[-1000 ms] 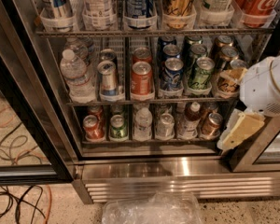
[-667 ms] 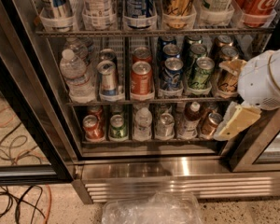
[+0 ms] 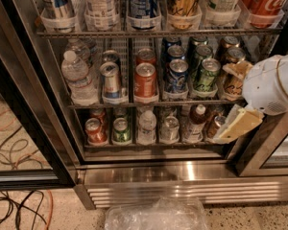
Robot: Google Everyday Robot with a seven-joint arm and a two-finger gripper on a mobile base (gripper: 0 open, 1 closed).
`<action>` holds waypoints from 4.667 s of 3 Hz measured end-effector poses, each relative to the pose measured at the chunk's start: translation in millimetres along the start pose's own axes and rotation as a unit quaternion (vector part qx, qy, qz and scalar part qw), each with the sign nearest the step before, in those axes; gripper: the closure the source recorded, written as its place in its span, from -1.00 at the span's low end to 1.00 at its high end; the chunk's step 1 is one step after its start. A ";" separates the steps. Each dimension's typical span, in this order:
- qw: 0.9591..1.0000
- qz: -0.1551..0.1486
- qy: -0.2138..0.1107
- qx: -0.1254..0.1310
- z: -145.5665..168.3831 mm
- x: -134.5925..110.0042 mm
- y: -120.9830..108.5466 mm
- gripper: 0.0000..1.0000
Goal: Pick water bottle from middle shelf of fridge
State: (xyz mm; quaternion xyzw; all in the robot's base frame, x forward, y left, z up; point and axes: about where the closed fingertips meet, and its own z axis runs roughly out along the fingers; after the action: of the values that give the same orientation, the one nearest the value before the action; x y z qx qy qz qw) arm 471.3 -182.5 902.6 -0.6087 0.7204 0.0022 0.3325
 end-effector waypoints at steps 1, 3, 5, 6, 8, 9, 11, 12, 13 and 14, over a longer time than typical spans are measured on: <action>0.996 0.034 -0.085 0.015 25.8 -2.4 4.2 -1.00; 0.958 0.130 -0.246 0.068 55.4 -70.5 10.2 -1.00; 0.943 0.143 -0.291 0.078 77.0 -110.8 12.5 -1.00; 0.937 0.155 -0.301 0.088 84.6 -110.3 10.7 -1.00; 0.921 0.152 -0.344 0.102 164.0 -112.8 46.3 -1.00; 0.921 0.120 -0.363 0.075 194.0 -133.8 56.9 -1.00; 0.921 0.112 -0.368 0.060 199.1 -142.6 63.9 -1.00; 0.915 0.121 -0.378 0.072 197.9 -145.4 62.4 -1.00; 0.899 0.126 -0.407 0.101 198.4 -156.6 87.7 -1.00; 0.883 0.118 -0.445 0.091 193.9 -190.3 117.0 -1.00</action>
Offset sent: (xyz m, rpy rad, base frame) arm 0.0214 0.0943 0.0198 0.8064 -0.1726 -0.0888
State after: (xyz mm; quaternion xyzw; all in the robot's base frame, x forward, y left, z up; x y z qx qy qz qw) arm 468.1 93.5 796.2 -0.4208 0.5602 0.2468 0.6695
